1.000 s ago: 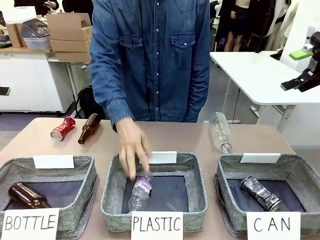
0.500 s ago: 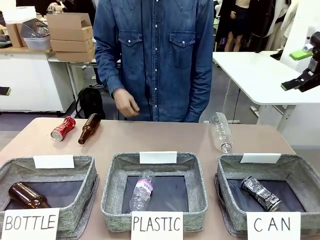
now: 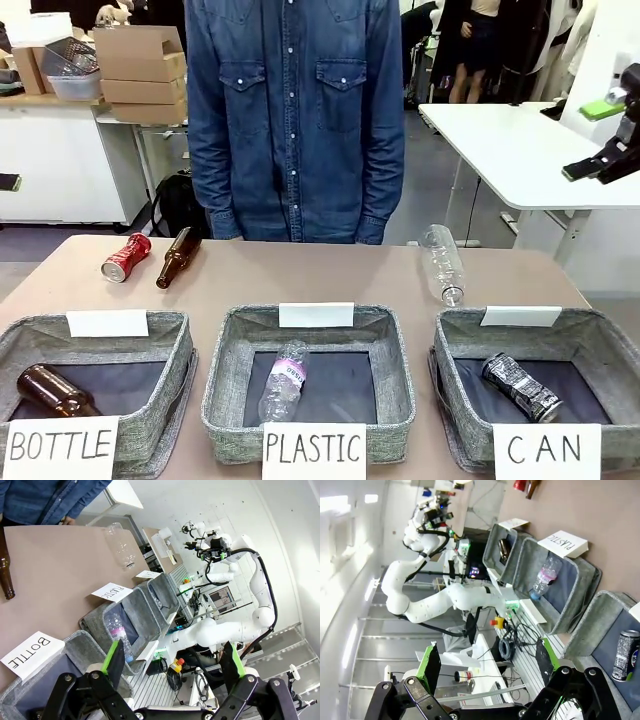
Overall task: Sort the can waste into the basket.
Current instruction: Pick up the can waste from the table and place it in the right Fabric basket.
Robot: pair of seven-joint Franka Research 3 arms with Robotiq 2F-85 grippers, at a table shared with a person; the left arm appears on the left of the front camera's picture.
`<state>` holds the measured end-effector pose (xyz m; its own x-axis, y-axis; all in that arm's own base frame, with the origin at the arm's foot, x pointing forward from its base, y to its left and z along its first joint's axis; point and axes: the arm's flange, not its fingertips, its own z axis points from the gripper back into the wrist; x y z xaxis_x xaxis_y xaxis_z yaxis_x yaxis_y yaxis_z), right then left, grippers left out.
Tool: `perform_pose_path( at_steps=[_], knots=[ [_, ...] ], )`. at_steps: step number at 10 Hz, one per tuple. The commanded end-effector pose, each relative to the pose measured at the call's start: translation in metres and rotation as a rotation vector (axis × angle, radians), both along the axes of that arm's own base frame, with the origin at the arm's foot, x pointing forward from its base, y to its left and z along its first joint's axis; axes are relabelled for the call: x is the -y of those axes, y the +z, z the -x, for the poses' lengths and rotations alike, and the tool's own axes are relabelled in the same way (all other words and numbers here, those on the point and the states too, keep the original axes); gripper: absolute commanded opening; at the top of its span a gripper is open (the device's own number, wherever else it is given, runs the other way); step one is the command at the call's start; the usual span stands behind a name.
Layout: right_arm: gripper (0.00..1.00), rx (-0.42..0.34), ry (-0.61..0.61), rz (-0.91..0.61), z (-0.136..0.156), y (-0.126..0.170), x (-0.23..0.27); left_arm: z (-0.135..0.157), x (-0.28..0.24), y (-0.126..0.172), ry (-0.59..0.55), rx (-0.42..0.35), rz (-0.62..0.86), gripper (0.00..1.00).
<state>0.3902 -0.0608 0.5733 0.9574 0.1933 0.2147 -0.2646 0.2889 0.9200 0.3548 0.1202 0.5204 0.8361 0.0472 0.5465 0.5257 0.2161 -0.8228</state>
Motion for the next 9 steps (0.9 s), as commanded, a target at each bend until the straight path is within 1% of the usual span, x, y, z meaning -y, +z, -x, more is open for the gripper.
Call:
perform_pose_path(
  at_steps=[1,2,3,4,5,6,7,8,9],
  knots=[
    [1.00,0.014,0.016,0.000,0.001,0.001,0.002,0.005,0.009,0.003,0.096,0.041,-0.111,1.00],
    [1.00,0.014,0.016,0.000,0.001,0.001,0.002,0.002,0.017,0.006,0.104,0.066,-0.249,1.00],
    [1.00,0.014,0.016,0.000,0.001,0.001,0.002,-0.003,0.026,0.005,0.176,0.077,-0.416,1.00],
    [1.00,0.014,0.016,0.000,0.001,0.001,0.002,-0.010,0.038,-0.001,0.245,0.091,-0.638,1.00],
    [1.00,0.014,0.016,0.000,0.001,0.001,0.002,-0.014,0.048,-0.017,0.259,0.202,-0.978,1.00],
    [1.00,0.014,0.016,0.000,0.001,0.001,0.002,-0.014,0.057,-0.032,0.239,0.256,-1.166,1.00],
    [1.00,0.014,0.016,0.000,0.001,0.001,0.002,-0.014,0.063,-0.038,0.208,0.286,-1.204,1.00],
    [1.00,0.014,0.016,0.000,0.001,0.001,0.002,-0.014,0.066,-0.041,0.244,0.274,-1.224,1.00],
    [1.00,0.014,0.016,0.000,0.001,0.001,0.002,-0.017,0.066,-0.036,0.398,0.316,-1.176,1.00]
  ],
)
